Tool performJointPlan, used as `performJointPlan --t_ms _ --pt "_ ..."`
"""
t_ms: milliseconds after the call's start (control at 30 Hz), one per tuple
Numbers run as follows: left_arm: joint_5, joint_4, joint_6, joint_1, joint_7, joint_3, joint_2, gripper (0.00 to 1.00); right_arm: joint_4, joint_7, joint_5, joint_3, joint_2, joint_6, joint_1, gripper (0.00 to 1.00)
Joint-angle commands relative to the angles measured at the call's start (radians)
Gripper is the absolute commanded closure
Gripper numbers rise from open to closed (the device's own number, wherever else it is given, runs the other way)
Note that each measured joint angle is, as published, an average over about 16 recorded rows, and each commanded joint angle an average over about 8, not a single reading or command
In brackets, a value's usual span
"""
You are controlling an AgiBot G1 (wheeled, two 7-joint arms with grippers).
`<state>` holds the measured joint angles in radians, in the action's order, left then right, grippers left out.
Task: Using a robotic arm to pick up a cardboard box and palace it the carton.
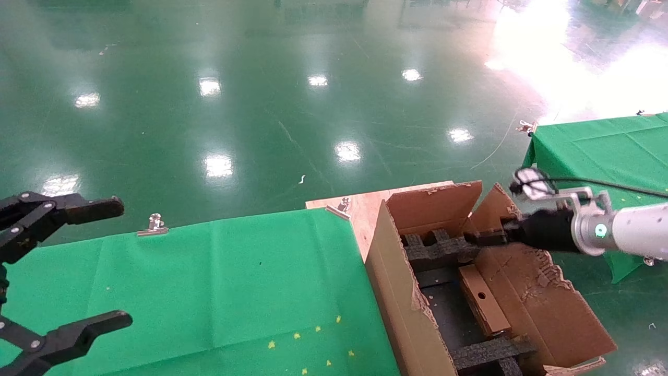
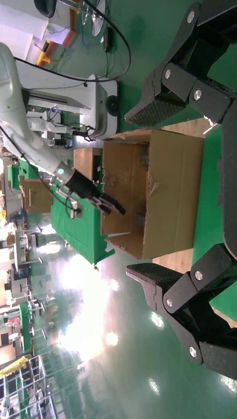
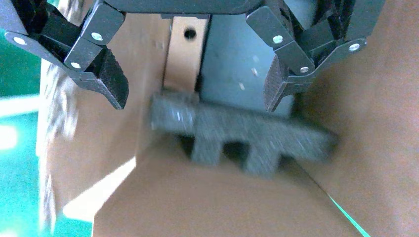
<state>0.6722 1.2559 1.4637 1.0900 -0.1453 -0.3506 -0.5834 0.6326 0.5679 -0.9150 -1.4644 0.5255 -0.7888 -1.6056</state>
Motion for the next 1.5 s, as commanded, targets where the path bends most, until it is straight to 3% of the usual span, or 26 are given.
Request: performJointPlan --t_ms 33,433,900,1500 --pt "0.0 0.0 0.0 0.0 0.0 0.0 0.0 0.0 0.036 0.002 -0.009 0.003 -0.013 0.001 -0.027 0.0" --pt "0.0 0.0 0.0 0.0 0.0 0.0 0.0 0.0 0.316 0.031 0.112 0.084 -0.104 -0.081 -0.105 0.0" --pt "0.0 0.0 0.0 0.0 0.0 0.0 0.0 0.0 0.314 0.023 0.115 0.102 -0.098 -0.092 -0.09 0.0" --pt "-0.001 0.0 0.0 0.0 0.0 0.0 0.0 0.0 0.411 -0.093 0.135 0.413 -0.046 -0.269 0.088 0.0"
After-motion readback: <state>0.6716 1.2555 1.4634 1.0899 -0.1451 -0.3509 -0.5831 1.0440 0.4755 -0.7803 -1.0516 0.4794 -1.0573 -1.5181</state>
